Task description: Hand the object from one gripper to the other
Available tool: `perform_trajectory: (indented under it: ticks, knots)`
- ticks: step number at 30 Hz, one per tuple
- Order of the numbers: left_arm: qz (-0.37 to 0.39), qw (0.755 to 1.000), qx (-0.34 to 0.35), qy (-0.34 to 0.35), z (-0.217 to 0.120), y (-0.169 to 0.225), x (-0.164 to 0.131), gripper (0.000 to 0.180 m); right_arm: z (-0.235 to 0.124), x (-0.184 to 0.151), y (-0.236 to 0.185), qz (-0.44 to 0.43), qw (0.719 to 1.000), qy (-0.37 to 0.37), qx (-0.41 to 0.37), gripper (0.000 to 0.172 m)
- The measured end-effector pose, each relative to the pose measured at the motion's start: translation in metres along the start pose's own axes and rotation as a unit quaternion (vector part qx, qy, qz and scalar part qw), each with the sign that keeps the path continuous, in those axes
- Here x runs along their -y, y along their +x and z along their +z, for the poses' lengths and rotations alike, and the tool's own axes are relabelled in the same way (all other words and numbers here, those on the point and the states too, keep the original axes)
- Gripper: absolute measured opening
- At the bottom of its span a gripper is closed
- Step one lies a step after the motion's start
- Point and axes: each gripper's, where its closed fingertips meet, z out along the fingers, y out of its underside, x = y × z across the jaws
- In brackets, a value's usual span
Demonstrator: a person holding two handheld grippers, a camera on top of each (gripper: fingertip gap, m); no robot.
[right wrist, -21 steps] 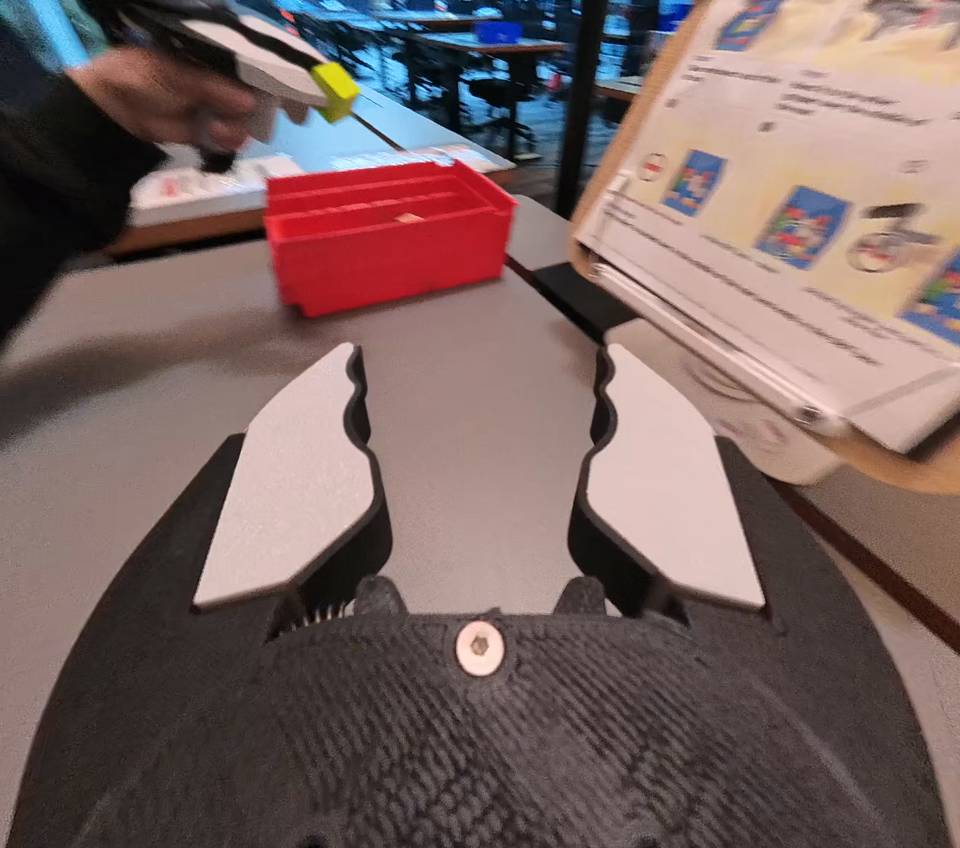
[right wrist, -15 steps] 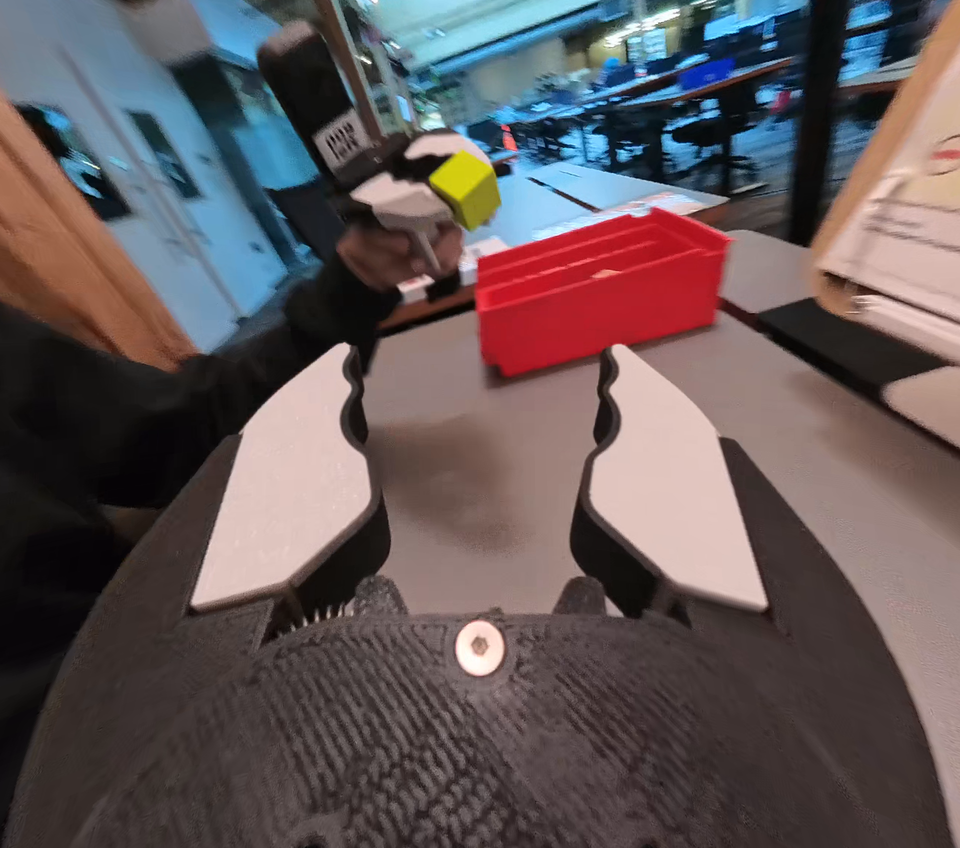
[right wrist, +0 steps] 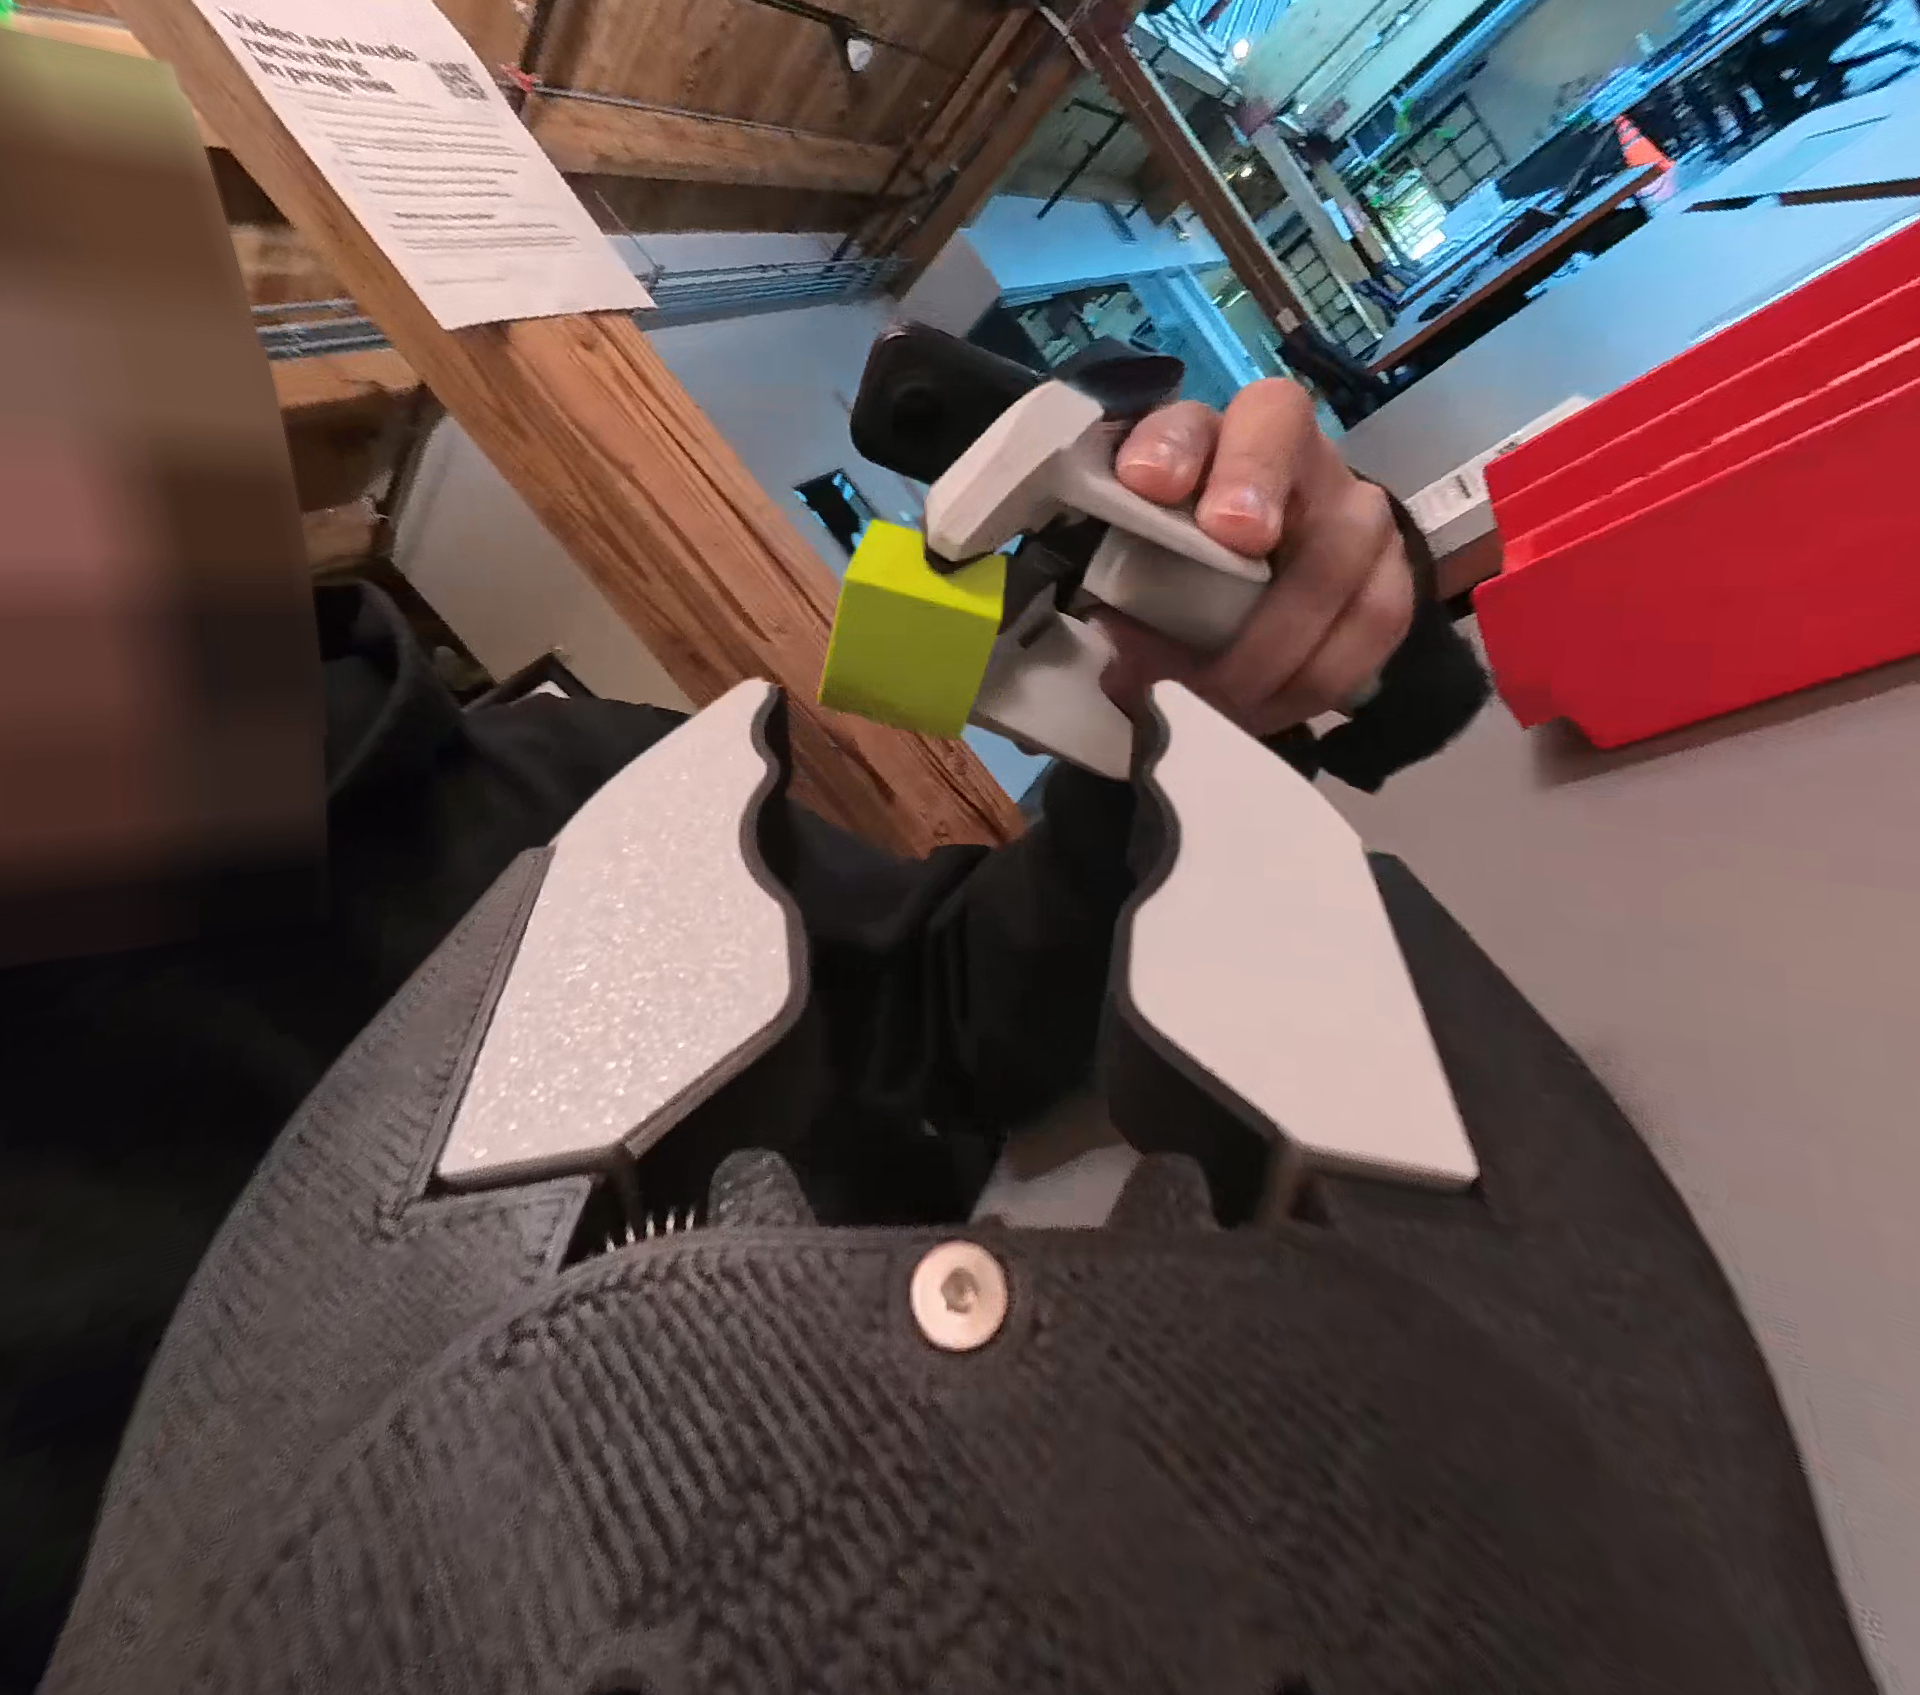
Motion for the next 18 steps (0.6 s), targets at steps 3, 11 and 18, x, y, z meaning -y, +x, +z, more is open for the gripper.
perform_trajectory:
  ticks: [3, 11, 18]
  knots:
    - [0.001, 1.0, -0.008, -0.005, 0.001, 0.004, -0.005, 0.027, 0.003, -0.002, 0.002, 0.018, 1.0, -0.001, 0.006, 0.059]
    - [0.008, 1.0, 0.003, -0.022, 0.002, 0.002, -0.011, 0.028, 0.004, 0.005, -0.002, 0.04, 0.999, 0.011, 0.021, 0.03]
    - [-0.03, 0.995, 0.076, -0.058, -0.001, -0.017, -0.024, 0.029, -0.029, 0.033, 0.01, -0.031, 0.992, 0.035, -0.119, 0.029]
